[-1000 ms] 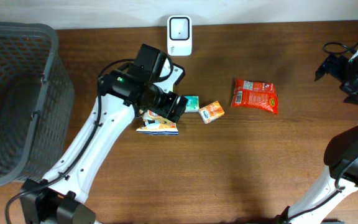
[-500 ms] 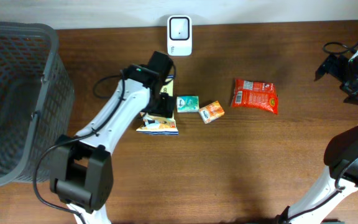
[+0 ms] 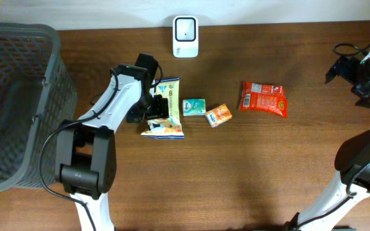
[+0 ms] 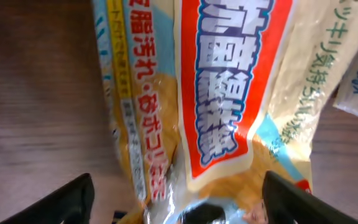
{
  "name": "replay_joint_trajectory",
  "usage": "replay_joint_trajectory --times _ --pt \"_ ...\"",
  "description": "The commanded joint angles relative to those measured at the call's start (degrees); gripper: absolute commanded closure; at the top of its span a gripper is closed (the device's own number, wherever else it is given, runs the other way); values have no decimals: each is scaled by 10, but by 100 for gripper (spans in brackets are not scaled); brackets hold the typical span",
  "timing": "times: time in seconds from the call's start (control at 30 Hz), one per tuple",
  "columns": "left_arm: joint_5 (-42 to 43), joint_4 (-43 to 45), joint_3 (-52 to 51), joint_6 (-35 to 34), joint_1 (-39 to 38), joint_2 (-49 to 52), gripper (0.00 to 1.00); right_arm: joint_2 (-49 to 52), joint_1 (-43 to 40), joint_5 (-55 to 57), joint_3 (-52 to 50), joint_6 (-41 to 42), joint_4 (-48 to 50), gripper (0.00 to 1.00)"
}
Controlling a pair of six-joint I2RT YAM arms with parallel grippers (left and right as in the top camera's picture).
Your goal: Scan the item barcode
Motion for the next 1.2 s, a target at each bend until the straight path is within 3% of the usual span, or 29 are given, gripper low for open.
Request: replay_joint_trajectory --times 0.0,0.13,0.2,0.23,0.3,0.43,0.57,0.9,1.17 --pt "10 14 8 -1 0 31 22 -2 0 -3 0 5 -2 1" --pt "7 38 8 30 0 45 32 -2 0 -3 1 5 -2 2" --pt "-10 38 8 30 0 45 44 -2 0 -3 1 5 -2 2" --pt "-26 37 8 30 0 45 55 -2 0 -3 1 5 -2 2" --pt "-49 33 9 30 0 44 59 -2 0 -3 1 5 -2 1" --pt "-72 13 22 30 2 44 82 -2 0 -3 1 5 -2 2" --pt "-93 -25 62 30 2 44 100 -2 0 -3 1 5 -2 2" --pt "-273 -148 174 29 2 44 100 -2 0 -3 0 5 -2 2" --pt "-447 -184 203 23 1 44 100 -2 0 -3 1 5 -2 2"
